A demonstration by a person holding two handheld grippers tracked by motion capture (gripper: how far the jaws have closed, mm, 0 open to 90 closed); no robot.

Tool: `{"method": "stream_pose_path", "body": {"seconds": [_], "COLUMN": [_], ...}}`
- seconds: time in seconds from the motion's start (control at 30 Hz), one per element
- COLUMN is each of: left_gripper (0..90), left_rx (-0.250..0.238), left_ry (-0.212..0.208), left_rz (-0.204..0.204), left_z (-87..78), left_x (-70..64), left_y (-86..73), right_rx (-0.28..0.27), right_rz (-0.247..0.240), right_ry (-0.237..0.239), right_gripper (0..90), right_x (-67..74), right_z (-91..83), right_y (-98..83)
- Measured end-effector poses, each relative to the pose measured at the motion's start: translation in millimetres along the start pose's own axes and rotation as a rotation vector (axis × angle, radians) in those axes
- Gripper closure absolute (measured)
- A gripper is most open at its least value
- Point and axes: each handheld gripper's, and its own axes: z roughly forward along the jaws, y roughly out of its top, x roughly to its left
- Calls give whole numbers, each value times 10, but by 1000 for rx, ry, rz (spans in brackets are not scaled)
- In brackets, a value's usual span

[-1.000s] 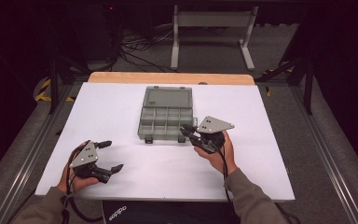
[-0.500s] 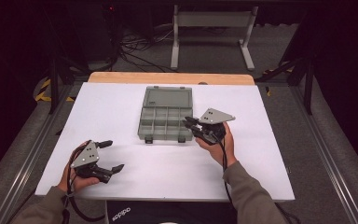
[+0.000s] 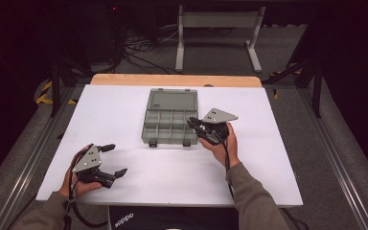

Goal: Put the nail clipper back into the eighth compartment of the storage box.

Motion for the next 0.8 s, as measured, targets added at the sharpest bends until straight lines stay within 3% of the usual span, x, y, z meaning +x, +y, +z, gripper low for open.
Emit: {"method": "stream_pose_path", "body": {"seconds": [0.37, 0.8], "left_gripper": [70, 71], "left_rx": [6, 12], "left_ry": [0, -2], "left_rz": [-4, -5], "left_z": [10, 24], "left_x": [-10, -19], "left_y": [-1, -7], "right_rx": [24, 79], "right_rz": [31, 16], "right_ry": [-24, -24], "right_gripper": [808, 807], "right_x": [-75, -84], "right_z": [92, 228], "right_y": [-73, -229]}}
